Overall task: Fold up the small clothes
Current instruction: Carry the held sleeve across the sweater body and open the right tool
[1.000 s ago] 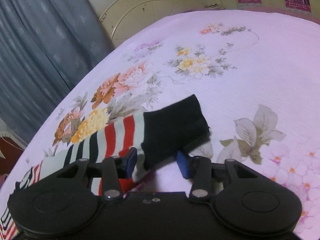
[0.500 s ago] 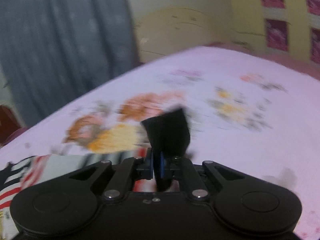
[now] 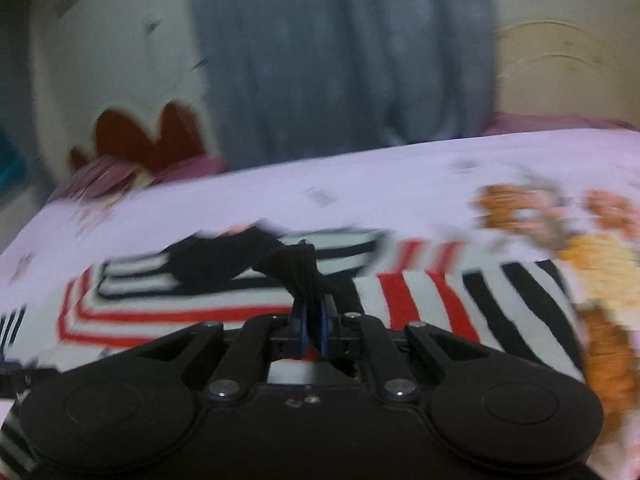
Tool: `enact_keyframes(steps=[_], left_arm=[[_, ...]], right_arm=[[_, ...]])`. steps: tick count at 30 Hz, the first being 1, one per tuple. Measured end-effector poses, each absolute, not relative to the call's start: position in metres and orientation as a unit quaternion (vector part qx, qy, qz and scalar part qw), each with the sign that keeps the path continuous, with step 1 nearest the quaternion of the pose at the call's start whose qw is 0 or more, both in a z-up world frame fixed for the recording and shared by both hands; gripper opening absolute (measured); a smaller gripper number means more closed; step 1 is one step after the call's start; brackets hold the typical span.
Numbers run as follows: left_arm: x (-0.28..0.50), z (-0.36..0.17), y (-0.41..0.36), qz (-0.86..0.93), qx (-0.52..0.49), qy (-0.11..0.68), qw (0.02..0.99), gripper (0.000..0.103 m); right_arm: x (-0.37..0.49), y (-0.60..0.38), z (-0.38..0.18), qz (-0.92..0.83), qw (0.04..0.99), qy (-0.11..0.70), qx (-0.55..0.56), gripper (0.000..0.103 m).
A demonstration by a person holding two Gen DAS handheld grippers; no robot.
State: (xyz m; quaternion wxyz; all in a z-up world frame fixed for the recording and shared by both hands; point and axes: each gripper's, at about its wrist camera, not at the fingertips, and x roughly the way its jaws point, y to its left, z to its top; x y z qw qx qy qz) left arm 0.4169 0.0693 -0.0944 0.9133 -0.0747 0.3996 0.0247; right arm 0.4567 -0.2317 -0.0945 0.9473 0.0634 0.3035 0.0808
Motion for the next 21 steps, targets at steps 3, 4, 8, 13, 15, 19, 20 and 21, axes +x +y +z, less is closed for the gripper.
enact_keyframes(steps=[3,4,8,13,15,19,20,21], left_arm=[[0.414,-0.095,0.088,0.021,-0.079,0.397,0.914,0.103],[0.414,-0.096,0.093,0.020,-0.082,0.396,0.914,0.103],[0.415,-0.098,0.102,0.006,-0.091,0.397,0.913,0.103],[0.428,-0.097,0.092,-0.038,-0.124,0.383,0.915,0.103],[0.437,-0.097,0.078,-0.063,-0.139,0.379,0.913,0.102],[0.462,-0.109,0.036,-0.125,-0.169,0.393,0.895,0.077],[0.468,-0.114,0.027,-0.133,-0.172,0.405,0.888,0.063],[0.475,-0.120,0.016,-0.137,-0.174,0.418,0.881,0.063]], right_arm=[[0.465,-0.190,-0.111,0.109,0.939,0.322,0.047,0.007],[0.467,-0.181,-0.115,0.117,0.937,0.328,0.044,0.007],[0.472,-0.144,-0.141,0.137,0.921,0.362,0.030,0.010],[0.455,-0.141,-0.128,0.161,0.927,0.335,0.042,0.043],[0.441,-0.157,-0.110,0.157,0.937,0.304,0.063,0.034],[0.427,-0.198,-0.089,0.085,0.952,0.280,0.086,0.015],[0.424,-0.210,-0.084,0.062,0.955,0.275,0.091,0.014],[0.421,-0.224,-0.080,0.038,0.957,0.272,0.097,0.014]])
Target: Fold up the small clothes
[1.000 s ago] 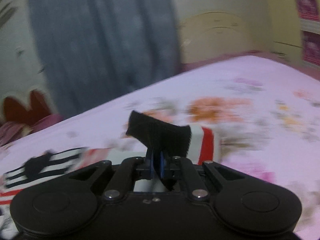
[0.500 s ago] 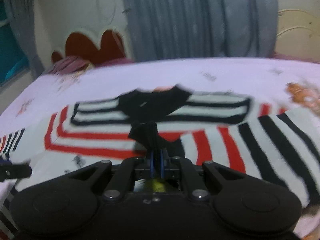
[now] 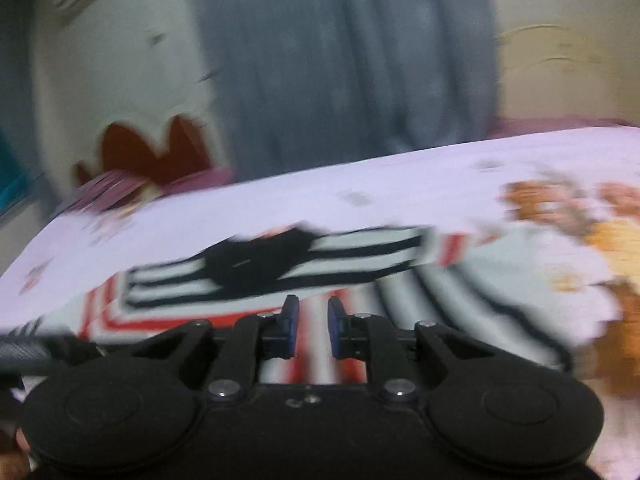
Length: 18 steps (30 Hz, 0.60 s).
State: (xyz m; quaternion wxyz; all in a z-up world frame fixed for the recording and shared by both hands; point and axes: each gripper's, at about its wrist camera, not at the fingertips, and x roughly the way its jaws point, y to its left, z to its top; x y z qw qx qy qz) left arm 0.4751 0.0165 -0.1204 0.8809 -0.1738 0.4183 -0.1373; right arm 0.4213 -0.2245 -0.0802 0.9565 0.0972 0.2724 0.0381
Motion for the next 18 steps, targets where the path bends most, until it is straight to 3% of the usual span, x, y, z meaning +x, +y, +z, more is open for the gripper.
enact_keyframes(steps=[4,7,8,9,18], left_arm=[[0.497,-0.137,-0.013,-0.134,-0.181,0.439,0.870,0.061],[0.507,-0.145,-0.027,-0.108,-0.156,0.444,0.876,0.035],[0.509,-0.145,-0.029,-0.103,-0.150,0.442,0.878,0.009],[0.511,-0.145,-0.029,-0.101,-0.143,0.440,0.881,0.004],[0.491,-0.103,0.011,-0.075,-0.061,0.359,0.928,0.004]], right_arm=[[0.408,-0.270,-0.073,-0.027,0.957,0.263,0.119,0.014],[0.395,-0.297,-0.072,-0.077,0.954,0.259,0.127,0.014],[0.392,-0.305,-0.074,-0.092,0.952,0.260,0.135,0.014],[0.391,-0.315,-0.076,-0.105,0.948,0.263,0.147,0.014],[0.387,-0.343,-0.092,-0.115,0.934,0.282,0.187,0.016]])
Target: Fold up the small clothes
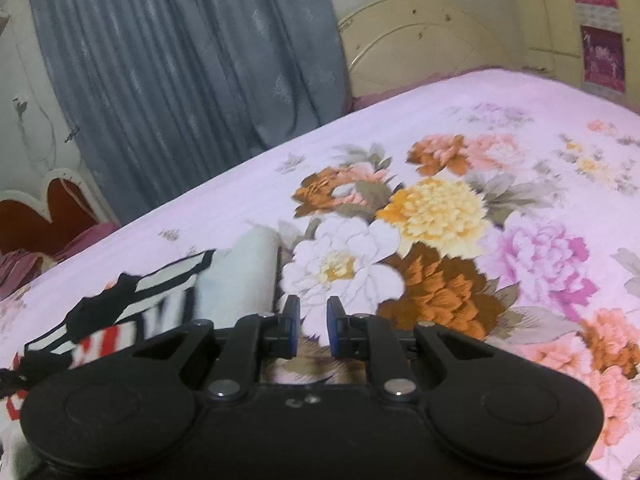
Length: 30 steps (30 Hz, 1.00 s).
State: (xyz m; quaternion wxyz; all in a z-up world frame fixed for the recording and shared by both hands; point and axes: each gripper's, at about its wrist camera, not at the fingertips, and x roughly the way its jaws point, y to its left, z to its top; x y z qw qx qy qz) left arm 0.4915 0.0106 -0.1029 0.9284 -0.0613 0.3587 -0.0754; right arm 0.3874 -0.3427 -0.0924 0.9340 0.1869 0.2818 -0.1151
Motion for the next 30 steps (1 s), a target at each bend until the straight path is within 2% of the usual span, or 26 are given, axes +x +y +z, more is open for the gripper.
enact_keyframes(steps=[8,10,12,13,14,15,16,17,21,24,25,26,27,28,30], left_arm=[[0.490,-0.129,0.039,-0.027,-0.059,0.379,0.923,0.004],[0.491,-0.135,0.038,-0.025,-0.056,0.384,0.921,0.004],[0.486,-0.136,0.037,-0.027,-0.059,0.376,0.925,0.004],[0.485,-0.134,0.037,-0.022,-0.057,0.373,0.926,0.005],[0.484,-0.133,0.039,-0.020,-0.056,0.372,0.926,0.017],[0.484,-0.131,0.041,-0.019,-0.057,0.366,0.929,0.027],[0.485,-0.131,0.043,-0.014,-0.057,0.359,0.931,0.046],[0.487,-0.132,0.045,-0.010,-0.056,0.356,0.933,0.048],[0.506,-0.134,0.054,-0.006,-0.084,0.362,0.928,0.047],[0.520,-0.144,0.054,-0.010,-0.101,0.388,0.916,0.045],[0.522,-0.146,0.054,-0.013,-0.105,0.387,0.916,0.030],[0.524,-0.147,0.053,-0.023,-0.107,0.387,0.916,0.006],[0.524,-0.147,0.054,-0.033,-0.117,0.383,0.916,0.006],[0.518,-0.141,0.054,-0.027,-0.123,0.359,0.925,0.006],[0.504,-0.128,0.049,-0.019,-0.098,0.307,0.947,0.006]], right_arm=[[0.401,-0.311,-0.110,-0.031,0.927,0.336,0.161,0.016],[0.412,-0.304,-0.125,-0.038,0.914,0.382,0.131,0.020],[0.413,-0.306,-0.125,-0.032,0.913,0.381,0.146,0.021],[0.412,-0.309,-0.119,-0.034,0.918,0.367,0.147,0.024],[0.412,-0.312,-0.113,-0.036,0.924,0.351,0.148,0.034],[0.414,-0.318,-0.107,-0.037,0.929,0.335,0.150,0.039],[0.419,-0.324,-0.104,-0.037,0.932,0.326,0.153,0.043],[0.426,-0.331,-0.101,-0.038,0.934,0.319,0.157,0.042],[0.475,-0.356,-0.097,-0.013,0.934,0.301,0.194,0.041],[0.515,-0.363,-0.110,0.007,0.921,0.324,0.216,0.039],[0.523,-0.364,-0.116,0.010,0.916,0.333,0.223,0.039],[0.531,-0.365,-0.122,0.013,0.910,0.344,0.231,0.037],[0.539,-0.366,-0.129,0.022,0.901,0.358,0.243,0.028],[0.544,-0.366,-0.134,0.038,0.893,0.368,0.255,0.010],[0.537,-0.352,-0.120,0.049,0.914,0.346,0.206,0.009]])
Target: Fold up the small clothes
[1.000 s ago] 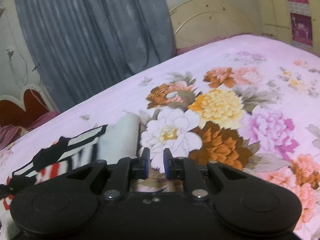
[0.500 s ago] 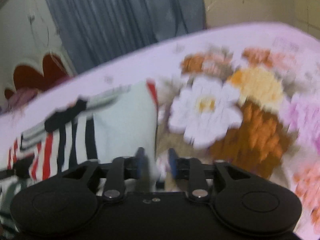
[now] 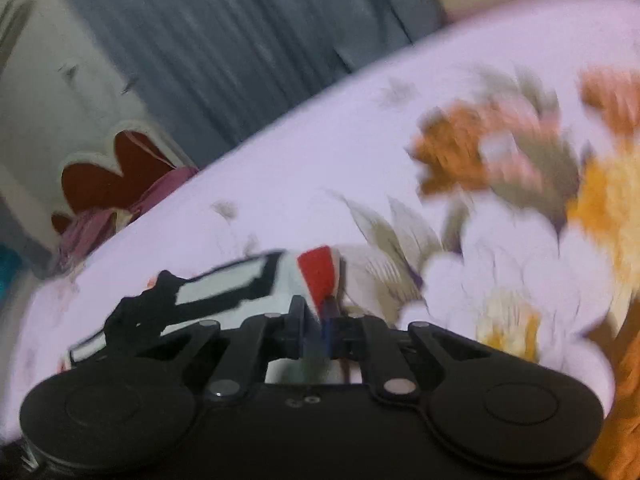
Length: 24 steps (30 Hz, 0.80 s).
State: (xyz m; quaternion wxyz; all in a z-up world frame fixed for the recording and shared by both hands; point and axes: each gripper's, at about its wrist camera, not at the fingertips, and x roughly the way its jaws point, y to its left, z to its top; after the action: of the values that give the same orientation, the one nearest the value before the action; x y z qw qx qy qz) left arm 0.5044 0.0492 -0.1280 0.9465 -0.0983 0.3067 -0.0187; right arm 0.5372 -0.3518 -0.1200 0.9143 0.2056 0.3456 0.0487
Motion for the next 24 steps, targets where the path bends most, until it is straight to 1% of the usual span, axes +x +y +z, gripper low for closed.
enact_keyframes(steps=[2,3,4,6,7,8,9,10,11,12,14,16,17,18,19,20,22,24], left_arm=[[0.503,-0.134,0.050,0.000,-0.096,0.310,0.946,0.006],[0.506,-0.142,0.053,0.004,-0.099,0.325,0.941,0.006],[0.510,-0.152,0.054,0.002,-0.102,0.345,0.933,0.006],[0.511,-0.155,0.055,-0.012,-0.095,0.350,0.932,0.007],[0.511,-0.152,0.057,-0.013,-0.094,0.355,0.930,0.015],[0.508,-0.146,0.061,0.000,-0.097,0.356,0.929,0.030],[0.502,-0.139,0.064,0.022,-0.095,0.343,0.934,0.034],[0.494,-0.129,0.064,0.031,-0.086,0.317,0.944,0.034],[0.491,-0.122,0.062,0.021,-0.077,0.302,0.950,0.034],[0.491,-0.116,0.054,0.007,-0.066,0.295,0.953,0.034],[0.501,-0.112,0.026,-0.037,-0.036,0.295,0.954,0.034],[0.518,-0.119,-0.004,-0.079,-0.023,0.314,0.946,0.034],[0.525,-0.127,-0.017,-0.096,-0.016,0.333,0.938,0.037],[0.536,-0.138,-0.027,-0.106,-0.008,0.366,0.924,0.041],[0.540,-0.148,-0.036,-0.101,0.005,0.376,0.921,0.048],[0.538,-0.147,-0.040,-0.102,0.015,0.368,0.924,0.050],[0.535,-0.139,-0.043,-0.096,0.014,0.368,0.925,0.050],[0.519,-0.129,-0.045,-0.109,-0.003,0.339,0.935,0.050]], right_arm=[[0.531,-0.340,-0.115,0.045,0.928,0.336,0.157,0.009],[0.537,-0.337,-0.123,0.025,0.925,0.354,0.133,0.010],[0.541,-0.338,-0.132,0.012,0.920,0.372,0.123,0.012],[0.541,-0.343,-0.136,0.014,0.917,0.375,0.137,0.013],[0.541,-0.343,-0.131,0.014,0.916,0.378,0.134,0.022],[0.538,-0.344,-0.125,0.006,0.920,0.371,0.128,0.029],[0.532,-0.345,-0.115,-0.005,0.929,0.348,0.122,0.029],[0.526,-0.347,-0.107,-0.005,0.936,0.330,0.119,0.027],[0.523,-0.347,-0.102,-0.002,0.941,0.318,0.117,0.019],[0.523,-0.345,-0.097,0.008,0.943,0.312,0.112,0.016],[0.532,-0.337,-0.098,0.024,0.941,0.325,0.094,0.006],[0.547,-0.327,-0.109,0.025,0.930,0.359,0.078,0.004],[0.553,-0.322,-0.117,0.017,0.921,0.385,0.066,0.004],[0.556,-0.319,-0.124,0.015,0.919,0.390,0.060,0.003],[0.555,-0.317,-0.124,0.014,0.920,0.389,0.055,0.003],[0.553,-0.315,-0.123,0.013,0.920,0.390,0.049,0.003],[0.548,-0.315,-0.119,0.012,0.917,0.396,0.055,0.005],[0.536,-0.311,-0.111,0.027,0.917,0.395,0.050,0.015]])
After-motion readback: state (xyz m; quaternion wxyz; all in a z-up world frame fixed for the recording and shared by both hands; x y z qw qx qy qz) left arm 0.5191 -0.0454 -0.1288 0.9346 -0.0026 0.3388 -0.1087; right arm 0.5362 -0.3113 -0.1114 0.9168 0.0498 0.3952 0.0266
